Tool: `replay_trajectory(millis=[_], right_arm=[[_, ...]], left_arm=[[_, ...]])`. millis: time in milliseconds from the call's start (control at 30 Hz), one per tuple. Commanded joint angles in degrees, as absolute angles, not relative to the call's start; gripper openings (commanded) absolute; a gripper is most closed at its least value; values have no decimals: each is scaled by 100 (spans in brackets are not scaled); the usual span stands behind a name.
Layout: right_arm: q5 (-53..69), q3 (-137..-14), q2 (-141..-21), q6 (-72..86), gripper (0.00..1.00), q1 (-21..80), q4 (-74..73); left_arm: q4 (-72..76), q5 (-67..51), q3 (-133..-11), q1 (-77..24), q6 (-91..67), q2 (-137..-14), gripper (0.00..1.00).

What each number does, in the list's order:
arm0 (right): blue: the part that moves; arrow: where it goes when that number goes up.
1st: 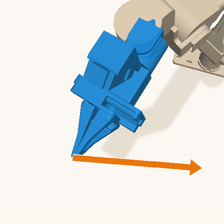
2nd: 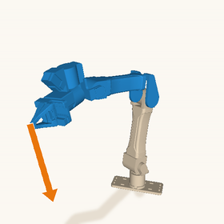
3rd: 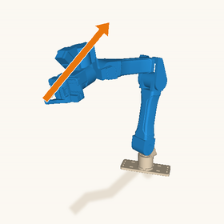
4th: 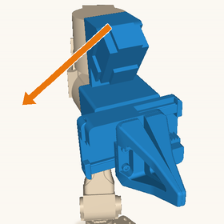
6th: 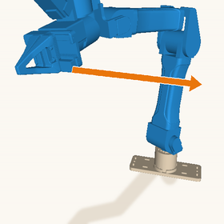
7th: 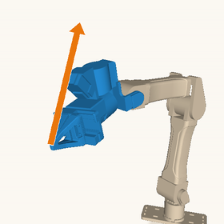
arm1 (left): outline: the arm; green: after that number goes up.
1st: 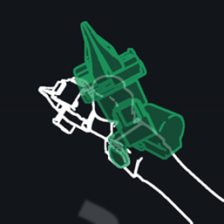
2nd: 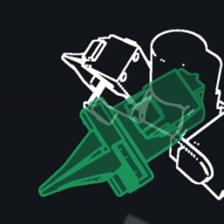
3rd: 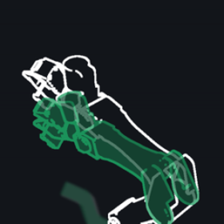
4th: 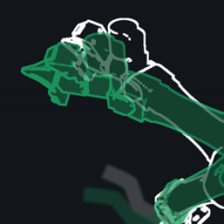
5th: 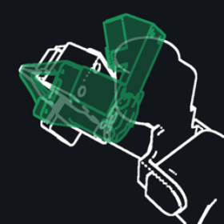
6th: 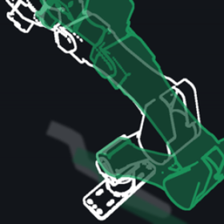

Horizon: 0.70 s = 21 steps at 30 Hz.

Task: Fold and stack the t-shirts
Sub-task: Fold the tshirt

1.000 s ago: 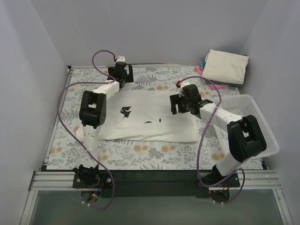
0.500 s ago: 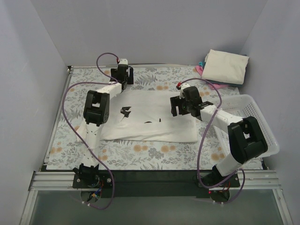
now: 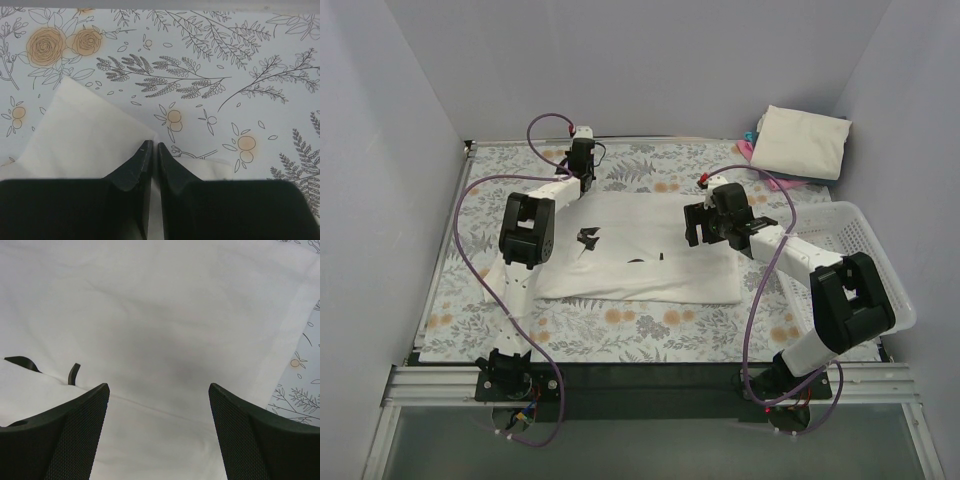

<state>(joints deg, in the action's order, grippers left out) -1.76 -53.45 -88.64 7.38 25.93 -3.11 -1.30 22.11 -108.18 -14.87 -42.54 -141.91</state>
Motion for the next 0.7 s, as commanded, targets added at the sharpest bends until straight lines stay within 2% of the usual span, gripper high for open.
replay_trajectory(millis=[0,100,333,667], right_arm=[[-237,-5317,-8728,765,73,2575,-158],[-316,-5344,-8727,738,74,2540,-158],[-465,-5958,-9175,765,74,2031,-167],[-703,-7593,-10880,650,74,1609,-290]], left_arm=[[-228,2443,-10898,-1512,-4245,-14150,10],[-220,2575,-10916,-1503,-4306,-14133,0],[-229,2566,-10811,-1503,-4640,-13879,0],[245,2417,-10152,-1433,-5194,-13131,0]])
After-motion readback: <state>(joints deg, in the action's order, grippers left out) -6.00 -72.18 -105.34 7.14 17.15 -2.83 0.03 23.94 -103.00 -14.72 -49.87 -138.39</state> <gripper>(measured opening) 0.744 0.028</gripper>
